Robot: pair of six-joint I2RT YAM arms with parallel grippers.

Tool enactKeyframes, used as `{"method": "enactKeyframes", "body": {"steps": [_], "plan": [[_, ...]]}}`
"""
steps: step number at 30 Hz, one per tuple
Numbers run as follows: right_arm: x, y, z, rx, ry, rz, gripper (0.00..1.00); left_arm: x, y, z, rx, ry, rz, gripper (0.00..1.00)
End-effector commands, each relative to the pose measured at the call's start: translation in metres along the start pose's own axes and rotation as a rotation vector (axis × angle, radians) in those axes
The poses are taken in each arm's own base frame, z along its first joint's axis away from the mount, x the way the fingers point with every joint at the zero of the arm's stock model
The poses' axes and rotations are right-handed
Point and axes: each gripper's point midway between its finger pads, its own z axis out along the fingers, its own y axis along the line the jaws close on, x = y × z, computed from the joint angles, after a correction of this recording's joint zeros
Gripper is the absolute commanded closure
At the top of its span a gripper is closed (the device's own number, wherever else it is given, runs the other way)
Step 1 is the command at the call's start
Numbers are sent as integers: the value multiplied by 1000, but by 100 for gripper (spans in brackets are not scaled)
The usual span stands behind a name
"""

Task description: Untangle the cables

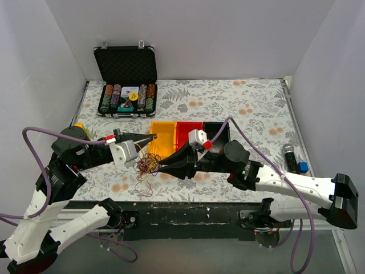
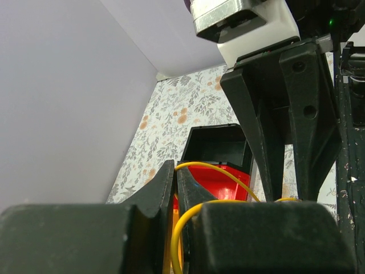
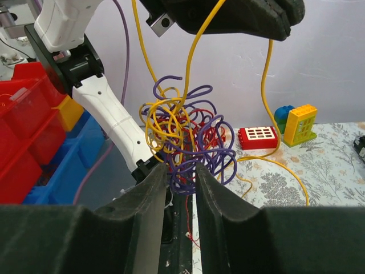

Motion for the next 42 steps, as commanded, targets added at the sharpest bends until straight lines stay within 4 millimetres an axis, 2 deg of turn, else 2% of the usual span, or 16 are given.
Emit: {"method": "enactKeyframes", "body": {"steps": [1,4,6,12,24,29,33,35,38,42], "plan": [[-32,7,10,-46,-75,-16,69,-14,5,-3,-15,-39,17,100],[-27,5,15,-44,-54,-9,83,-15,6,-3,-21,-43,15,100],[-26,3,17,-37,-46,-1,99,-16,6,-4,-26,-48,16,100],[-20,-7,5,53,-25,13,99,-16,11,-5,-48,-42,31,100],[13,-32,-63,324,-2,76,99,-6,18,-13,-122,-6,51,100],[23,-56,-105,542,23,88,99,4,25,-15,-163,32,71,100],[29,-87,-158,837,45,89,99,21,39,-19,-265,86,96,100],[33,-96,-185,961,74,91,99,31,52,-25,-342,130,143,100],[26,-103,-216,1104,80,84,99,45,71,-34,-461,201,152,100],[0,-110,-259,1310,52,59,99,64,74,-41,-500,284,174,100]]}}
